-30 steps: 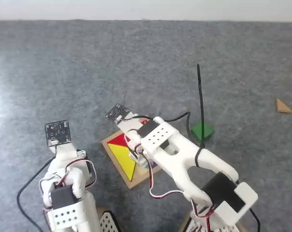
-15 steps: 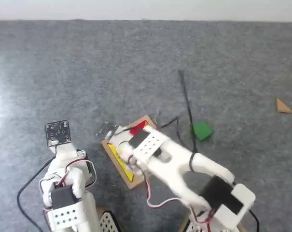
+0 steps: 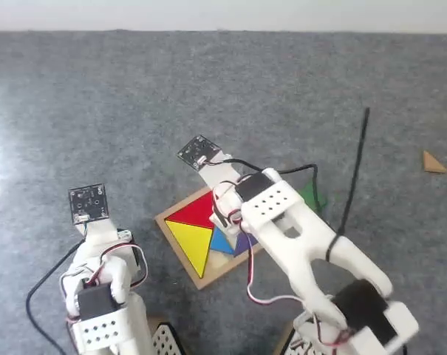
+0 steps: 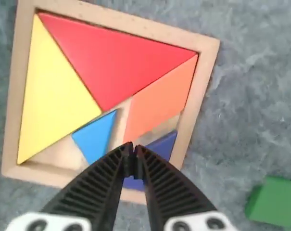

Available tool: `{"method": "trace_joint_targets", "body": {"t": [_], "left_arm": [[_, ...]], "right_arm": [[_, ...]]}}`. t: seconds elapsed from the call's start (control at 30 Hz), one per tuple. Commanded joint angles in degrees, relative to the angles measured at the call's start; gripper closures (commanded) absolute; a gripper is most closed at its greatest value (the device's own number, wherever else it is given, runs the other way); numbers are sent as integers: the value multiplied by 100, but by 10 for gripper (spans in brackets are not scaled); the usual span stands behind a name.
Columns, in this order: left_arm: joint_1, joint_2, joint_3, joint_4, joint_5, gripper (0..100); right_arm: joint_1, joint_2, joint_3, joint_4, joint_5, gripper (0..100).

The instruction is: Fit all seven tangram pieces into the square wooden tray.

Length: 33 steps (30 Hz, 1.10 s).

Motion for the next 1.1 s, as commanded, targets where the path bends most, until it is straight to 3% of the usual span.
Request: {"method": "trace_joint_targets", "body": {"t": [0.0,0.23,0.5,0.77,1.07], "left_arm": [[-18,-105,-40,44,-26,987],[-18,-105,-40,44,-26,987],[-18,-105,-40,44,-26,987],[-18,-105,-40,44,-26,987],[-18,-105,-40,44,-26,987]], "right_arm": [[75,338,-158,-523,18,992],[-303,470,-246,-409,35,992],[171,347,-501,505,79,991],[-136,629,-527,497,1248,991],[-189,1481,-835,523,1670,991]]}}
